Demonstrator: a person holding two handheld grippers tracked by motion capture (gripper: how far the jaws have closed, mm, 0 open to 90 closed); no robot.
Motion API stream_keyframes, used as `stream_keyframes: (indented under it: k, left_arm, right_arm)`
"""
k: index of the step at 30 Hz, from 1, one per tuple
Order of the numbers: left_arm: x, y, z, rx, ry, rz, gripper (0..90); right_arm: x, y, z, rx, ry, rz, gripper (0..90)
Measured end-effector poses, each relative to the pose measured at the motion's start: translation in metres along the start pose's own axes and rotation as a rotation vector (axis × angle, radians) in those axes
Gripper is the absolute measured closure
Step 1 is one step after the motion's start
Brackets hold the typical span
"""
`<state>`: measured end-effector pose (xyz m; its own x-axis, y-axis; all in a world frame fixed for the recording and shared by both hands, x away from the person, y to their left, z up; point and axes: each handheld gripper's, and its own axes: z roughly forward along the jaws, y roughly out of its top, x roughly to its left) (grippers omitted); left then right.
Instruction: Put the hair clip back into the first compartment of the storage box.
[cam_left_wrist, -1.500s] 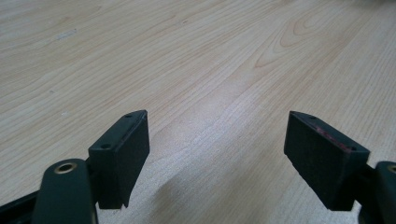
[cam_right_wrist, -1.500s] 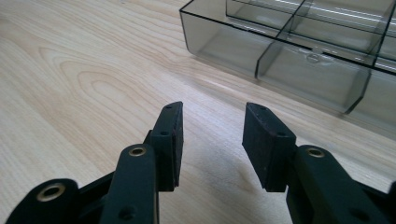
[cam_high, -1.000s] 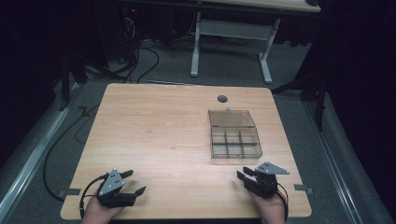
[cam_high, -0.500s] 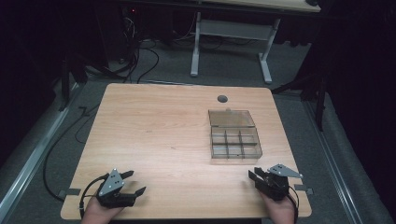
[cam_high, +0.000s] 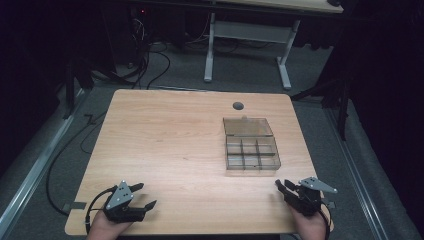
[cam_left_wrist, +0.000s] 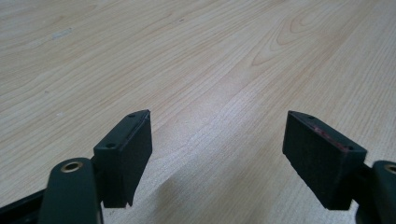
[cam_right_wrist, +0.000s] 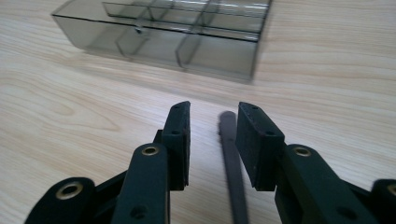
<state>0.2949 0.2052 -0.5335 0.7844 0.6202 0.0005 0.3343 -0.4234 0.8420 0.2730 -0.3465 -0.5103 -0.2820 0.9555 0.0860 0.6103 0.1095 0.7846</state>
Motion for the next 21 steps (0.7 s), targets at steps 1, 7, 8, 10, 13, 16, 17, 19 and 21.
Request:
stream_keyframes:
  k: [1, 7, 8, 10, 13, 16, 17, 19, 21]
  left_arm:
    - [0.0, 0.0, 0.0, 0.0, -0.001, 0.0, 24.6]
    - [0.0, 0.0, 0.0, 0.0, -0.001, 0.001, 24.6]
    - [0.0, 0.0, 0.0, 0.001, -0.001, 0.001, 24.6]
    - [0.0, 0.0, 0.0, 0.001, -0.001, 0.001, 24.6]
    - [0.0, 0.0, 0.0, 0.001, -0.001, 0.001, 24.6]
    - [0.0, 0.0, 0.0, 0.001, -0.002, 0.002, 24.6]
    - [0.0, 0.0, 0.0, 0.002, -0.003, 0.002, 24.6]
    - [0.0, 0.0, 0.0, 0.002, -0.003, 0.003, 24.6]
    - [0.0, 0.0, 0.0, 0.001, -0.003, 0.003, 24.6]
  right_arm:
    - [-0.002, 0.0, 0.0, 0.001, -0.006, 0.002, 65.5]
    - [-0.011, -0.004, 0.002, 0.026, -0.017, 0.019, 66.6]
    - [-0.011, -0.004, 0.003, 0.03, -0.014, 0.016, 67.1]
    - [-0.01, -0.005, 0.007, 0.043, -0.011, 0.005, 68.0]
    - [-0.009, -0.005, 0.013, 0.069, -0.019, -0.009, 70.4]
    - [-0.009, -0.005, 0.015, 0.075, -0.023, -0.016, 72.5]
    - [-0.009, -0.005, 0.016, 0.075, -0.023, -0.013, 73.6]
    - [-0.008, -0.005, 0.017, 0.079, -0.024, -0.015, 75.5]
    - [-0.007, -0.005, 0.018, 0.086, -0.027, -0.02, 76.2]
